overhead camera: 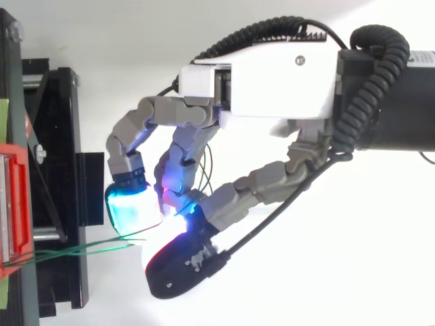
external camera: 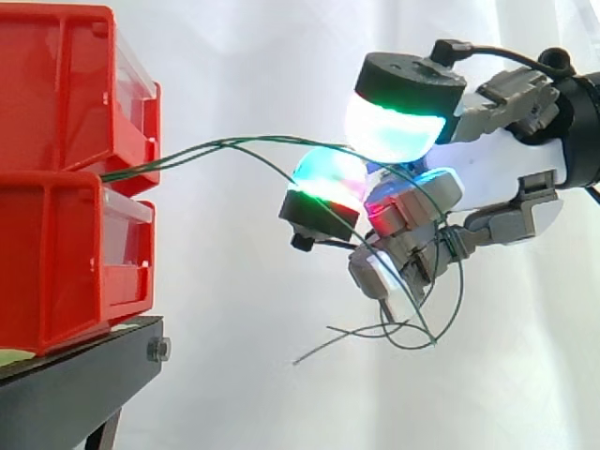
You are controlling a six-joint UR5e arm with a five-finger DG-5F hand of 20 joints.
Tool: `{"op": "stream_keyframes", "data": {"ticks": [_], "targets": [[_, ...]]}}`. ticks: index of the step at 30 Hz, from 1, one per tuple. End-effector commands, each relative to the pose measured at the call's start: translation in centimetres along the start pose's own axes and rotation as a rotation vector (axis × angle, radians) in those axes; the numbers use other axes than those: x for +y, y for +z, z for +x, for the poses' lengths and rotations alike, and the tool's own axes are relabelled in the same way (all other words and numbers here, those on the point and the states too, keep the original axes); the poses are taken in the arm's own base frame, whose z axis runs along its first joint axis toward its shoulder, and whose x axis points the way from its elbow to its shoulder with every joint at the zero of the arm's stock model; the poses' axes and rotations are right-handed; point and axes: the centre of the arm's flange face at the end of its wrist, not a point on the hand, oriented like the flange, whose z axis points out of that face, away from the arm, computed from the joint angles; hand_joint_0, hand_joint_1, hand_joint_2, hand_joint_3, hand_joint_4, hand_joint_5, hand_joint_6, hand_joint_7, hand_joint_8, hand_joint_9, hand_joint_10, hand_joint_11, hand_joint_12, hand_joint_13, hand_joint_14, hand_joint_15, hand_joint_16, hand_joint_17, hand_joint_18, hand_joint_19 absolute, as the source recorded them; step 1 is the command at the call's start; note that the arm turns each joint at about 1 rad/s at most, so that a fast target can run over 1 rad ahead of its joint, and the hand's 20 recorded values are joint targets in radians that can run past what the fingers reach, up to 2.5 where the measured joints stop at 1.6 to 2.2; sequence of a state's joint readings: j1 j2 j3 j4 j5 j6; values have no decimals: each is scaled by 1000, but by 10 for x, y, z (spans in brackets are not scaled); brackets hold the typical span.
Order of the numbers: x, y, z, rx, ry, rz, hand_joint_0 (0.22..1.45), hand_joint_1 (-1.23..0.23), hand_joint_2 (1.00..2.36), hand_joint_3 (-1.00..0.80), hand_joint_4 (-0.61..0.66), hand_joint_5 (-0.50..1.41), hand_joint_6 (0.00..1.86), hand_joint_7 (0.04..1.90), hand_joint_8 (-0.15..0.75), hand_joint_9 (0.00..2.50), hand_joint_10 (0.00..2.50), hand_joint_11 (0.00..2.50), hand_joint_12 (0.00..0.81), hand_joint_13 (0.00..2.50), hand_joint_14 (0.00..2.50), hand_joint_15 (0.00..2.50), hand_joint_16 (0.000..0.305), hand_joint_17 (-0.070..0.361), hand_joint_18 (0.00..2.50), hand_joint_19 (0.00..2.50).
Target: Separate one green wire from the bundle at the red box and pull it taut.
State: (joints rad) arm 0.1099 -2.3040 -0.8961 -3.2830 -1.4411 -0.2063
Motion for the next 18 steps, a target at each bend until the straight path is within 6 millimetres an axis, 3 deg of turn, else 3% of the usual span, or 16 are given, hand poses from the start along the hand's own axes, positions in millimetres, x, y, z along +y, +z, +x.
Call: {"op": "stream_keyframes", "data": {"ticks": [1, 15, 18], "targets": [[1, 0, 0, 12, 3, -3, 654, -880, 1000, -500, 174, -206, 906, 959, 291, 964, 376, 1411, 373, 893, 22, 816, 50, 113, 807, 496], [1, 0, 1, 19, 6, -5, 731, -952, 1000, -500, 162, -195, 905, 967, 292, 987, 346, 1413, 366, 913, 22, 804, 49, 110, 839, 470], [12, -2, -4, 35, 10, -6, 751, -956, 1000, -500, 154, -194, 907, 979, 296, 990, 346, 1404, 364, 918, 22, 794, 49, 109, 846, 463]]}}
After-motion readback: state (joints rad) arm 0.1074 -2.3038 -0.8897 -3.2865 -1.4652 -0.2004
